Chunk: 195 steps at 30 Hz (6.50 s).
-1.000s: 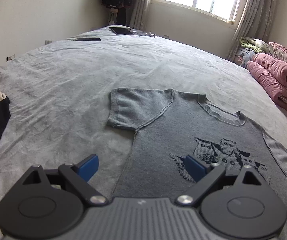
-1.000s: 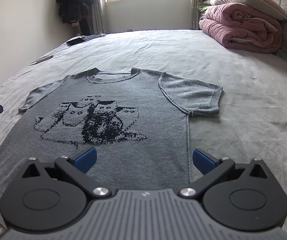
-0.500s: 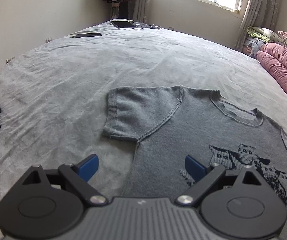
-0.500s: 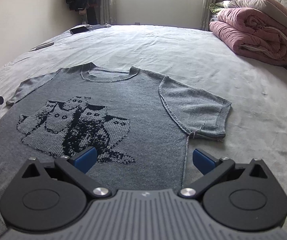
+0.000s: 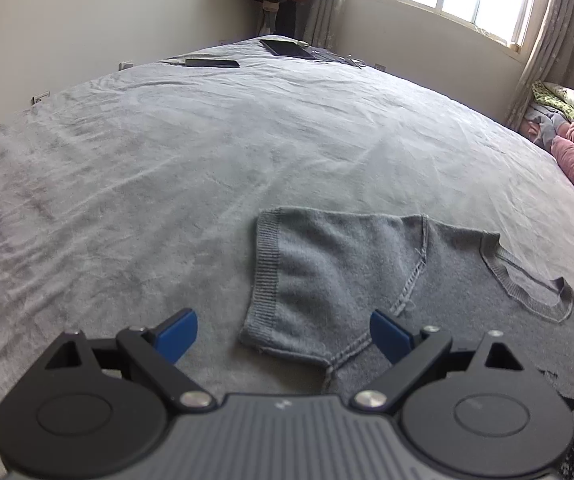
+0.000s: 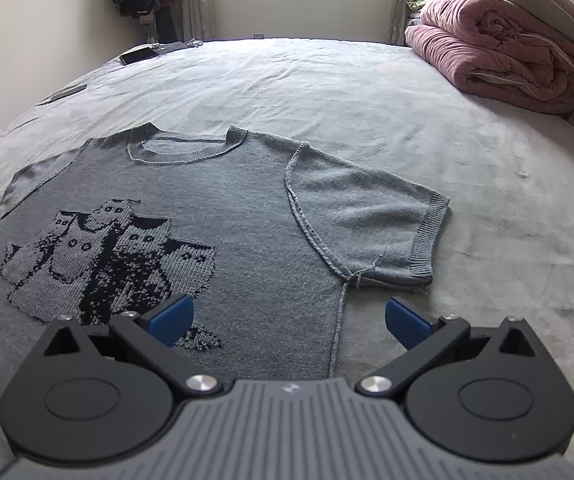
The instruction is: Fold clothes
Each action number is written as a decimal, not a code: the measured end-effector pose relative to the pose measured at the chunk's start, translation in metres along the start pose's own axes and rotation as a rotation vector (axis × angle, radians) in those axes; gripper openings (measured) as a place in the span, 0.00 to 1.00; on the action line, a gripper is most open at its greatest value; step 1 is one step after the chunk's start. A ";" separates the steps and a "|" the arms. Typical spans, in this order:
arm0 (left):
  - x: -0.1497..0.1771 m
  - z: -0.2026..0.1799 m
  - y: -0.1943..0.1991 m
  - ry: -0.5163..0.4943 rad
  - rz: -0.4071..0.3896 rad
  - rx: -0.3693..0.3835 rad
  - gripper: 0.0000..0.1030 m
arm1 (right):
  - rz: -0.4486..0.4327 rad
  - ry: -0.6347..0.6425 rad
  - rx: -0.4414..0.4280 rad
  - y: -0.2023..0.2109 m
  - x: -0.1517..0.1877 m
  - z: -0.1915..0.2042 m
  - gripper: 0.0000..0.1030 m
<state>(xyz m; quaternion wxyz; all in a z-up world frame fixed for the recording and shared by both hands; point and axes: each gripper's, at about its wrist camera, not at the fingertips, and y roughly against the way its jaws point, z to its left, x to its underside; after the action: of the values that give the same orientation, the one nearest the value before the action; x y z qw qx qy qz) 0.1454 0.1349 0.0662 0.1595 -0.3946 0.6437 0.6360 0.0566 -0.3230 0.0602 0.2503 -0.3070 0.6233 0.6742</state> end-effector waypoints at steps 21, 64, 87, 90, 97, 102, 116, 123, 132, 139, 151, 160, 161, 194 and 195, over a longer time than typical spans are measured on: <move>-0.023 0.026 -0.056 0.079 0.012 -0.015 0.90 | -0.042 -0.035 -0.011 -0.018 0.007 -0.007 1.00; -0.009 -0.019 -0.070 -0.218 -0.029 -0.136 0.72 | -0.070 -0.113 0.036 -0.038 -0.002 -0.022 0.91; -0.004 0.018 -0.065 -0.335 -0.052 -0.080 0.79 | -0.046 0.251 -0.195 -0.010 0.074 0.279 0.91; -0.002 0.021 -0.064 -0.341 -0.058 -0.067 0.79 | -0.034 0.235 -0.203 -0.010 0.076 0.295 0.91; -0.004 0.027 -0.063 -0.337 -0.055 -0.041 0.79 | -0.035 0.278 -0.235 -0.003 0.089 0.341 0.91; -0.011 0.040 -0.065 -0.314 -0.044 0.002 0.79 | -0.072 0.272 -0.241 0.011 0.091 0.353 0.87; -0.047 0.068 -0.096 0.076 0.055 0.356 0.62 | -0.088 0.254 -0.309 0.055 0.122 0.359 0.55; -0.048 0.063 -0.109 0.099 0.058 0.396 0.62 | -0.054 0.292 -0.329 0.061 0.135 0.369 0.45; -0.045 0.050 -0.111 -0.004 0.029 0.303 0.09 | -0.064 0.293 -0.273 0.062 0.144 0.371 0.10; -0.051 0.059 -0.108 0.049 0.041 0.327 0.03 | -0.092 0.177 -0.296 0.069 0.139 0.359 0.08; -0.069 0.052 -0.082 0.119 -0.022 0.376 0.03 | -0.084 -0.138 -0.448 0.068 0.130 0.321 0.08; -0.081 0.035 -0.060 0.142 -0.071 0.423 0.03 | -0.071 -0.352 -0.533 0.066 0.124 0.296 0.08; -0.081 0.032 -0.057 0.143 -0.075 0.430 0.03 | -0.071 -0.362 -0.538 0.066 0.124 0.294 0.09; -0.069 -0.068 -0.021 0.116 -0.111 0.533 0.03 | -0.053 -0.738 -0.669 0.065 0.157 0.224 0.09; -0.068 -0.072 -0.019 0.109 -0.115 0.539 0.03 | -0.053 -0.736 -0.667 0.066 0.158 0.224 0.09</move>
<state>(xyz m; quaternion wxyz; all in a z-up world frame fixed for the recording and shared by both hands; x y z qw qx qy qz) 0.2238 0.0896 0.1114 0.2597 -0.4071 0.7740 0.4096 -0.1225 -0.1145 -0.0013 0.3587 -0.1278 0.2360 0.8940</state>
